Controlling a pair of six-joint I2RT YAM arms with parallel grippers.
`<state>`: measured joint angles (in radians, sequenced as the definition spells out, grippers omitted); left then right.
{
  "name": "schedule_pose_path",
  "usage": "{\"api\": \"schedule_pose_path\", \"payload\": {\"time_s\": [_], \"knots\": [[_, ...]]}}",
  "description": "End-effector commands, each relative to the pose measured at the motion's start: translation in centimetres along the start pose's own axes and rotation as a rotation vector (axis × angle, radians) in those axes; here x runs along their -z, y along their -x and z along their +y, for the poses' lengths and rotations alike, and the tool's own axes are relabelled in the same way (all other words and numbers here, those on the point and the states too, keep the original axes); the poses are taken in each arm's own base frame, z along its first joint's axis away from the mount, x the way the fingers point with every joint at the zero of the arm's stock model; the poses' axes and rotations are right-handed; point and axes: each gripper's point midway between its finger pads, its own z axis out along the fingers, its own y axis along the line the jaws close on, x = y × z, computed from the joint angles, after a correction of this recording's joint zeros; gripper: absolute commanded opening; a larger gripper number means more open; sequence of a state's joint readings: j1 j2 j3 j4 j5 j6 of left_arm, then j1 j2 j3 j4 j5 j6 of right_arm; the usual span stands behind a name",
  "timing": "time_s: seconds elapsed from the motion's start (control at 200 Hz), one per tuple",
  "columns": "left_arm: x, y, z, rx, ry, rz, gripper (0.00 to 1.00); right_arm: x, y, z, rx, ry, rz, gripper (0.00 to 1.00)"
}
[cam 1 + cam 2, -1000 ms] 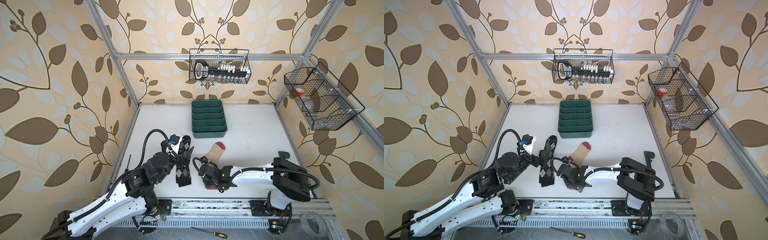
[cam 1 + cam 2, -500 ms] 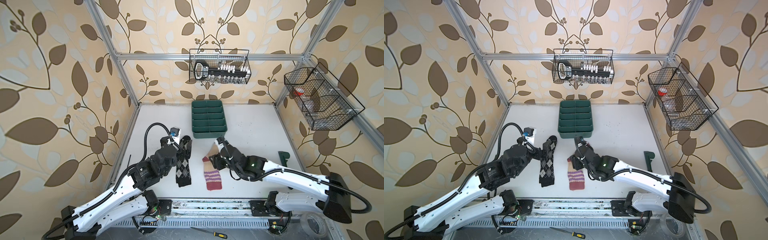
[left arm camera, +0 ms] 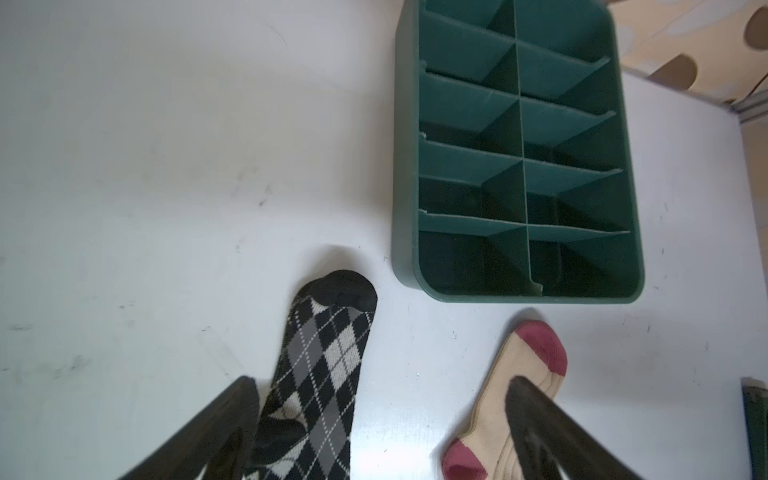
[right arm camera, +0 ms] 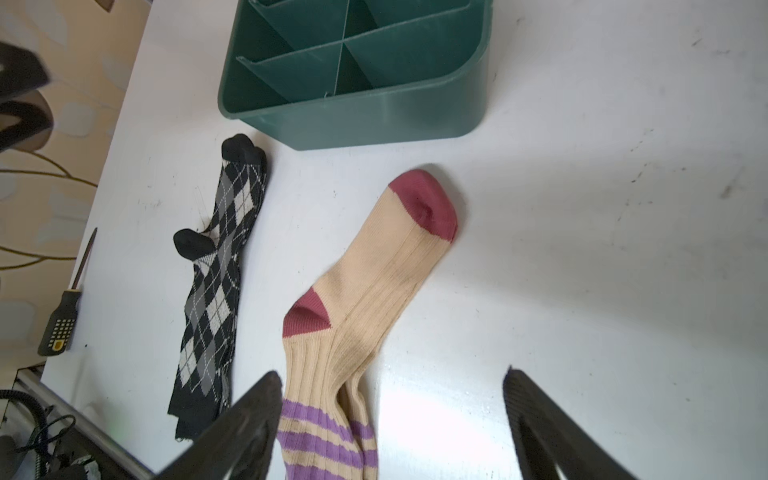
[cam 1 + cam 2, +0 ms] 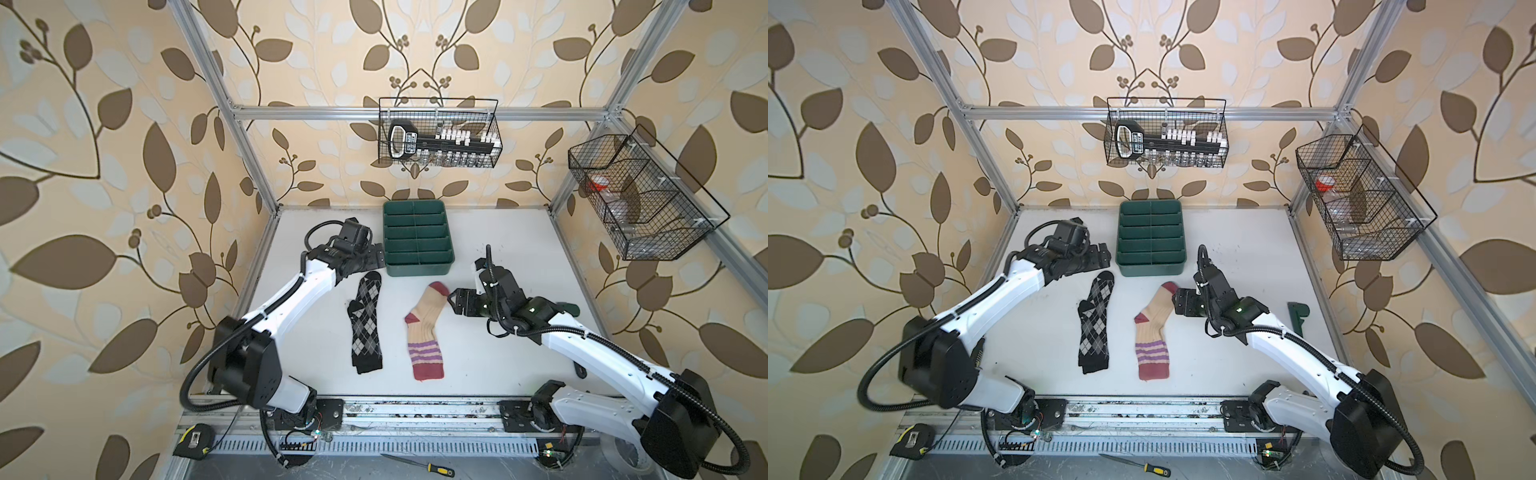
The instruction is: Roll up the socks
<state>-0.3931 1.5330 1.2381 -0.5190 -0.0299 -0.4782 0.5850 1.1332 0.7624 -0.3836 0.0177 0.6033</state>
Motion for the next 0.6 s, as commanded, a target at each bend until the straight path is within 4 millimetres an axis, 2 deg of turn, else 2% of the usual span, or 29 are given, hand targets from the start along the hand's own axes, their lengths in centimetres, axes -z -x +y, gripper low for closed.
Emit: {"api": "schedule_pose_path", "payload": {"time_s": [0.0,0.14,0.235,0.425,0.525,0.595], "knots": [[-0.9,0.5,-1.5,-0.012,-0.051,0.036,0.92,-0.6,-2.1,-0.3,0.012,0.017,0.07,0.84],[-3.8,1.8,-1.0,-0.066,0.002,-0.008,0.89,-1.3,-3.0,-0.1,-0.002,0.048,0.086,0.84],[-5.3,2.4,-1.7,-0.09,-0.007,0.002,0.86,-1.7,-3.5,0.0,-0.006,0.056,0.094,0.83],[-6.4,4.1,-2.7,-0.086,-0.018,-0.027,0.84,-2.1,-4.3,0.1,-0.002,0.069,0.108,0.83],[-7.4,4.5,-2.2,-0.097,0.026,-0.019,0.78,-2.2,-4.5,0.1,-0.003,0.069,0.111,0.83],[-8.1,4.6,-1.6,-0.105,0.068,-0.012,0.71,-2.2,-4.4,0.1,-0.002,0.069,0.107,0.83]]}}
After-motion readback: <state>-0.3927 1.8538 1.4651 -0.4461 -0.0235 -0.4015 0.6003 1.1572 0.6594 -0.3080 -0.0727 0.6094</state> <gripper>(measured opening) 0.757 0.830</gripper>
